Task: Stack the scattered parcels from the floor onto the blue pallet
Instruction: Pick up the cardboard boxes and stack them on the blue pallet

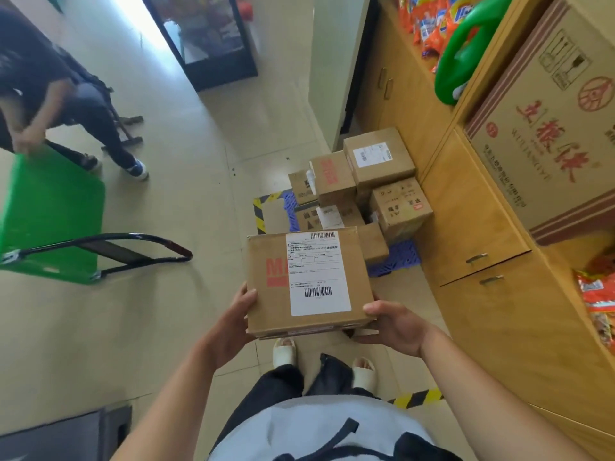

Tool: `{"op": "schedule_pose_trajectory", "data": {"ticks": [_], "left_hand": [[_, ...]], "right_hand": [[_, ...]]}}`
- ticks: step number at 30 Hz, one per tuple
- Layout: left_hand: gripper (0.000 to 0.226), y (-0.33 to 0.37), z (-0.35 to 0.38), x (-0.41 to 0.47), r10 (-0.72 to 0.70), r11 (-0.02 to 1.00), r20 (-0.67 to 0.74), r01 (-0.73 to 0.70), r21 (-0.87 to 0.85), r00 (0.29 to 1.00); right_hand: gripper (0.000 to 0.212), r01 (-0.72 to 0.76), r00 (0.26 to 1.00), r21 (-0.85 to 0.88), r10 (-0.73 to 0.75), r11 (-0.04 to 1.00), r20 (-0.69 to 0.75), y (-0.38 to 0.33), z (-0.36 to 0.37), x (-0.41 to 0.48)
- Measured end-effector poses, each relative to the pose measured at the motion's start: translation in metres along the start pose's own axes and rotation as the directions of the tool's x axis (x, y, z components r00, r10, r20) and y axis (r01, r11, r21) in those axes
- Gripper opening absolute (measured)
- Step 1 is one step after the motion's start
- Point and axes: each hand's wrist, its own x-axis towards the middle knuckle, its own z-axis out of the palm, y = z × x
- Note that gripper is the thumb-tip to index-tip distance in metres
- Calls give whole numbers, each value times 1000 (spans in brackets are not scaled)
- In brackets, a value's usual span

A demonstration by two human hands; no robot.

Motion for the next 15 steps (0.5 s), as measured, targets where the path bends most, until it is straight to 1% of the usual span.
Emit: {"op": "schedule_pose_trajectory", "data": {"ticks": [2,3,5,8,9,11,13,15], "left_hand": [[96,9,-7,-3,14,1000,-41,-15,-12,999],[97,14,-13,-3,23,1000,-50,-24,-20,998],[99,26,-29,-1,46,998,-22,-46,-39,999],[98,47,-66,9,70,994,31,-67,-88,997],[97,54,-80,15,78,993,48,-74,-87,996],[95,70,-109,26,92,995,64,-89,-54,994],[92,91,-135,35,93,996,86,-94,0,992],[93,116,-165,39,70,996,140,-78,51,988]], "right_hand": [[97,-17,1000,-20,17,1000,2,-5,7,8],[99,-16,1000,-33,16,999,-6,-7,12,13],[105,9,1000,-40,-10,999,-25,-14,27,26],[101,58,996,-52,-61,997,-61,-26,53,49],[101,77,992,-67,-83,995,-97,-30,61,59],[108,127,972,-95,-143,987,-188,-41,81,75],[116,191,939,-92,-210,977,-274,-54,102,90],[122,248,905,-101,-267,964,-331,-69,128,106]]}}
